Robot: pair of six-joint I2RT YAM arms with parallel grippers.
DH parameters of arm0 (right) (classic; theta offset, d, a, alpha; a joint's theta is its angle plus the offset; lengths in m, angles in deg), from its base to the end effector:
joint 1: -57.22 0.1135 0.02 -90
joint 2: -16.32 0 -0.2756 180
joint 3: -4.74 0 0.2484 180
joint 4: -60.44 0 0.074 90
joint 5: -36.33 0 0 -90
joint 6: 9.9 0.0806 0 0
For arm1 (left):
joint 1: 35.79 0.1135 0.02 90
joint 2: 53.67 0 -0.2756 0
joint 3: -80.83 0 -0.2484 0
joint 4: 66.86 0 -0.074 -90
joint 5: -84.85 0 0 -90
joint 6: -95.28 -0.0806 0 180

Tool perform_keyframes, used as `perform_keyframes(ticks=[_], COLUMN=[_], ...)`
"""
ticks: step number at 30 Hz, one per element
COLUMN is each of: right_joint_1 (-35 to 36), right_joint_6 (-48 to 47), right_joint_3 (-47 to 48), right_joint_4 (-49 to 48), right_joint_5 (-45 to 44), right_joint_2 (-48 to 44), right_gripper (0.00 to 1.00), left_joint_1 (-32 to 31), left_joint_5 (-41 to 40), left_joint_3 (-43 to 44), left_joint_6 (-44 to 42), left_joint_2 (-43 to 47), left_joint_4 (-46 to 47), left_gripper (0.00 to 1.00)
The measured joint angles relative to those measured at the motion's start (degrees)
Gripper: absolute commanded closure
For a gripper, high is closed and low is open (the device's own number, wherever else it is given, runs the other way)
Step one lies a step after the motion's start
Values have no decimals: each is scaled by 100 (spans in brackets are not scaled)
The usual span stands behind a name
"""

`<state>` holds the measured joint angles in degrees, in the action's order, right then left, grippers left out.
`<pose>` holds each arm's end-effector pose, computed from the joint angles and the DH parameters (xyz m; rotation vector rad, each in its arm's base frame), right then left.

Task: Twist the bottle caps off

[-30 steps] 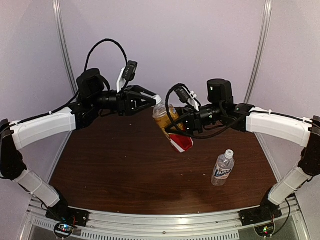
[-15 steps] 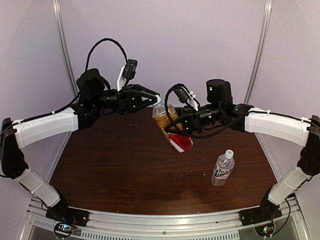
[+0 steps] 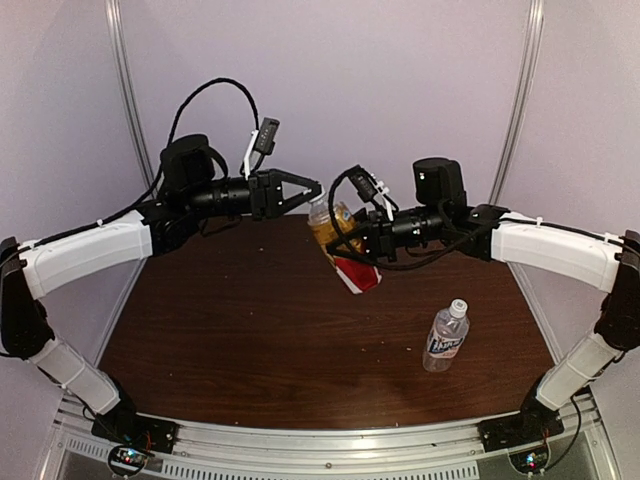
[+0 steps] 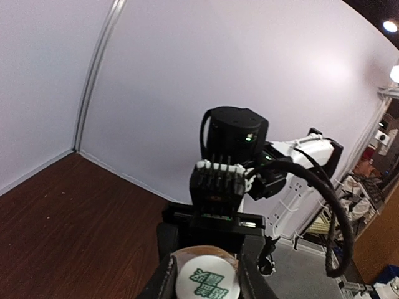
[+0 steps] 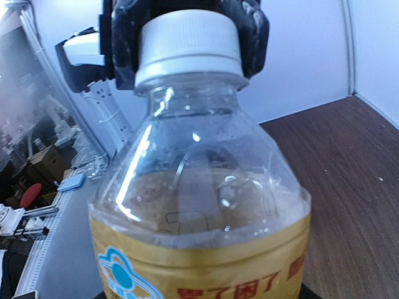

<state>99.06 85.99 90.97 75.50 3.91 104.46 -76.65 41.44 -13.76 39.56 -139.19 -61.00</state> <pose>0.2313 0.2984 0.3465 -1.2876 1.5283 1.4847 0.2458 -0.2900 0.4007 0.8387 1.5289 -1.5989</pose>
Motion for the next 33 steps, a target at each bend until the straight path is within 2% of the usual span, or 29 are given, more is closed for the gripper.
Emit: perform_keyframes(ticks=[5,9,14,17,20,22,26,29,33], right_joint_1=[-33,33,129,140,142,142,140,136,129], right_joint_6=[-267,-411,-470,-494,-555,-619,-750,-883,-940], right_joint_3=[59,46,-50,-68,-83,-98,-105,-103,-72], right_joint_4=[105,127,76,79,83,87,240,468,754], right_joint_5=[-1069,-1799,-2400,-2566,-2601,-2594,-2326,-1849,-1071], right_joint_2=[-4,-7,-37,-46,-50,-72,-85,-85,-85], right_gripper=[45,44,44,43,42,40,34,31,30], left_joint_1=[-365,-710,-925,-944,-949,-946,-844,-625,-282], left_joint_5=[-1945,-3320,-4157,-4282,-4297,-4247,-3724,-3027,-1878], left_joint_3=[566,772,896,966,966,955,723,533,476], left_joint_6=[210,533,826,883,855,761,389,92,-411], left_joint_2=[35,35,-17,-85,-90,-87,48,223,437], left_joint_4=[-1464,-2031,-2319,-2363,-2371,-2343,-2061,-1808,-1458], left_gripper=[100,100,98,85,62,52,28,21,20])
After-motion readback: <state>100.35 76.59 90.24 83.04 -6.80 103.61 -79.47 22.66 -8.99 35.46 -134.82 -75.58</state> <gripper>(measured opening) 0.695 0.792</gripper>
